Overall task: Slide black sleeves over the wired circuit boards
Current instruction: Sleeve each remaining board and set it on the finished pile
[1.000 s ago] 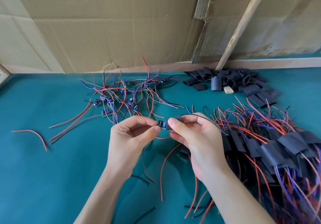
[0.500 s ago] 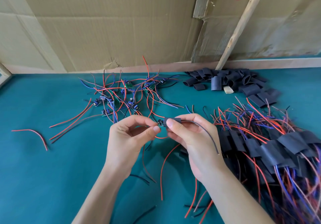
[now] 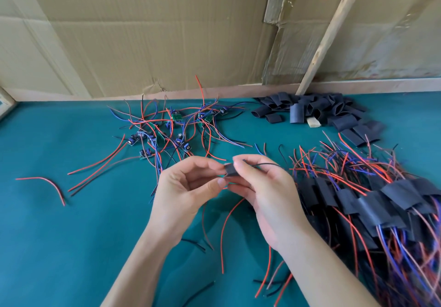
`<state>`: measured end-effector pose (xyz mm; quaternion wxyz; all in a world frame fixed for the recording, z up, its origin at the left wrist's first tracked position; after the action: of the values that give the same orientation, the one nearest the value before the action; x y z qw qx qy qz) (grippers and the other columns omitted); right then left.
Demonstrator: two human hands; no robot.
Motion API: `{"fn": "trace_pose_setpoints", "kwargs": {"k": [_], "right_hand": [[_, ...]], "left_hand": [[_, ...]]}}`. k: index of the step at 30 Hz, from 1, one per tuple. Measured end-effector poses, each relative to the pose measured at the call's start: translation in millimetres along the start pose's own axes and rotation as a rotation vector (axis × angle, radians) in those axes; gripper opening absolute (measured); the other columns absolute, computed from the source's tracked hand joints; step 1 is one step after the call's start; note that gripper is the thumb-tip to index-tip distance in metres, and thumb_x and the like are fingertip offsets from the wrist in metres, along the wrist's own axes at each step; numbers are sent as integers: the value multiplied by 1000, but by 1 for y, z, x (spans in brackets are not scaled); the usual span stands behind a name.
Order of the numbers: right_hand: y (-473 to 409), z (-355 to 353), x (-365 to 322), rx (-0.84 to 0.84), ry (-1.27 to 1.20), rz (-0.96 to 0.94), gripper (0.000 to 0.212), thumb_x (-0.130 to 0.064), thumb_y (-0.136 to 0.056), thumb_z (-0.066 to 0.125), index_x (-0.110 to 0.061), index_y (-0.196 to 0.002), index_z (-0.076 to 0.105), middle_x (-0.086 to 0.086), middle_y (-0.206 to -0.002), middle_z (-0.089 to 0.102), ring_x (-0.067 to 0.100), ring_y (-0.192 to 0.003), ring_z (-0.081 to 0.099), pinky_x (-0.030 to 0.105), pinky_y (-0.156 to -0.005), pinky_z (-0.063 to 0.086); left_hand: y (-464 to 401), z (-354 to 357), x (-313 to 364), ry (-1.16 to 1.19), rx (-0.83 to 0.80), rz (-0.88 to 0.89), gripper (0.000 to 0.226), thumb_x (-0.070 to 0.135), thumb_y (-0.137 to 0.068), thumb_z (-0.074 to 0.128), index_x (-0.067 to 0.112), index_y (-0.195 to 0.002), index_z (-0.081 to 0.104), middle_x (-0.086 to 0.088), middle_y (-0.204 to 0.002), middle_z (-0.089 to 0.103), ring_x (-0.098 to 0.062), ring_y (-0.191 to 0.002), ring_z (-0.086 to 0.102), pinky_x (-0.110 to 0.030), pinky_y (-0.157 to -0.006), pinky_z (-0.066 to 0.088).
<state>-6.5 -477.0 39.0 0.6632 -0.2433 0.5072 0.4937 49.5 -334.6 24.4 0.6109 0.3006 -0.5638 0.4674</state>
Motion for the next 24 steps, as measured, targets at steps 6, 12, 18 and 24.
{"fn": "trace_pose_setpoints", "kwargs": {"k": [6,12,18,24], "right_hand": [[-3,-21,-44,69,219,-43,24,-2,-96,48,-7,-89,70,18,-74,75,19,-50,55,23,-43,35],[3,-66,-113,135,1050,-76,44,-48,-69,77,-29,-108,69,-14,-86,79,3,-78,73,33,-69,54],[-4,-43,-158,360,1043,-595,37,-49,-60,61,-46,-97,65,-27,-83,71,-2,-78,68,41,-91,57],[-64,64,-65,-349,1607,-474,24,-22,-87,62,-31,-107,71,-10,-87,71,26,-99,62,38,-91,53]], "left_hand": [[-2,0,2,8,66,-50,12,9,-80,75,21,-82,76,-10,-92,77,-19,-79,74,-23,-64,55],[-10,-10,-15,-200,176,-180,22,-4,-93,62,11,-80,71,-13,-83,74,-16,-73,70,-22,-59,56],[-9,-8,-23,-395,147,-190,18,-1,-91,60,14,-87,71,-10,-85,73,-15,-77,74,-28,-52,57],[-7,-7,-18,-476,177,-182,16,1,-87,59,13,-81,68,-10,-71,68,-17,-62,71,-33,-44,57]]}}
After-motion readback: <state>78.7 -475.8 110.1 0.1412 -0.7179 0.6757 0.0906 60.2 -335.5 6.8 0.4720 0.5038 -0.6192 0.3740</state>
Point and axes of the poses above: each hand's wrist, its own y-axis away from the middle knuckle, its own z-axis out of the palm, x = y × z, the point moved 2 cm from there along -y, towards the middle knuckle
